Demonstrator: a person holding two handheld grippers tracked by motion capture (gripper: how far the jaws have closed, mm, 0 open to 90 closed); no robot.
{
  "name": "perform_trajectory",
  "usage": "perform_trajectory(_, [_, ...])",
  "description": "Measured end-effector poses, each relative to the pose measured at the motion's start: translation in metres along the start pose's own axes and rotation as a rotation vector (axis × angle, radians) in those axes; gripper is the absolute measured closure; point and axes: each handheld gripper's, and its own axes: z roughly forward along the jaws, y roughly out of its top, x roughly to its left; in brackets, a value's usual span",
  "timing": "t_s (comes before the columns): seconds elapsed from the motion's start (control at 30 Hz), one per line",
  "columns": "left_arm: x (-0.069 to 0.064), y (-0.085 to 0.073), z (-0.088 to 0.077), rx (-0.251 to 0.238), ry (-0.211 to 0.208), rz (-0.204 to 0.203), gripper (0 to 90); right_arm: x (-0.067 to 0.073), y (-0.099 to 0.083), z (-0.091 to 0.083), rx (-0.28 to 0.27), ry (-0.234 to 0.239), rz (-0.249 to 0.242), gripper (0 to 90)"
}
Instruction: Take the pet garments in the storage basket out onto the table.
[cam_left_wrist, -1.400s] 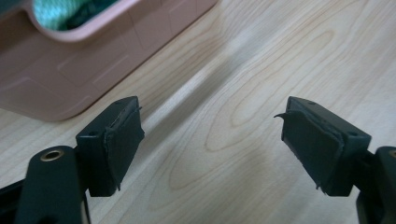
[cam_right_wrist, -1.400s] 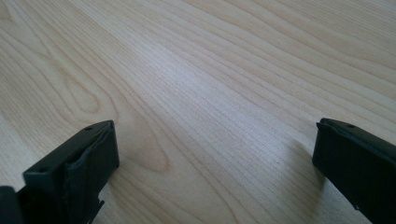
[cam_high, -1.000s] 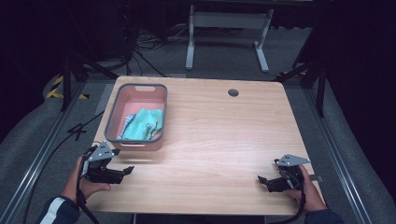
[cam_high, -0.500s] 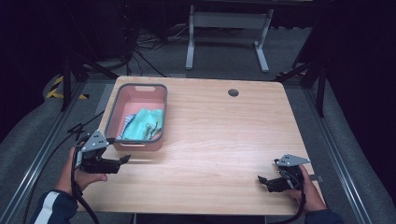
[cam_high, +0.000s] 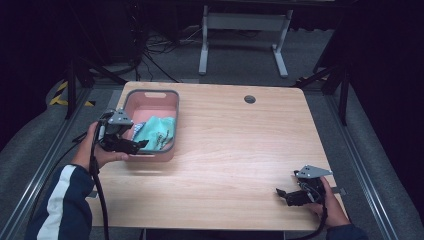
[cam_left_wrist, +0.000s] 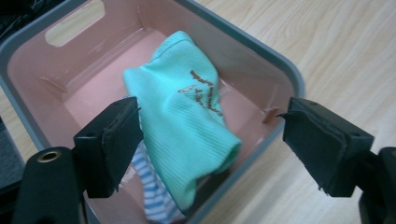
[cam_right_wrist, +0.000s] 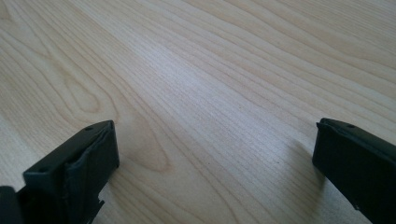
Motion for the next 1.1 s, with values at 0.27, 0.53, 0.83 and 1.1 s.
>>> perform_trajectory(0.27, [0.010, 0.016, 0.031, 0.103, 0.009, 0.008, 20.7, 0.000, 0.000, 0.000, 0.000, 0.000, 0.000, 0.6])
perform_trajectory(0.53, [0.025, 0.030, 0.068, 0.260, 0.003, -0.026, 21.8, 0.000, 0.000, 0.000, 0.000, 0.001, -0.001, 0.6])
perform_trajectory(0.83, [0.036, 0.031, 0.108, 0.384, -0.009, -0.081, 17.4, 0.000, 0.000, 0.000, 0.000, 0.003, -0.002, 0.6])
perform_trajectory(1.1, [0.041, 0.028, 0.134, 0.529, 0.001, -0.094, 18.7, 0.000, 0.000, 0.000, 0.000, 0.003, -0.002, 0.6])
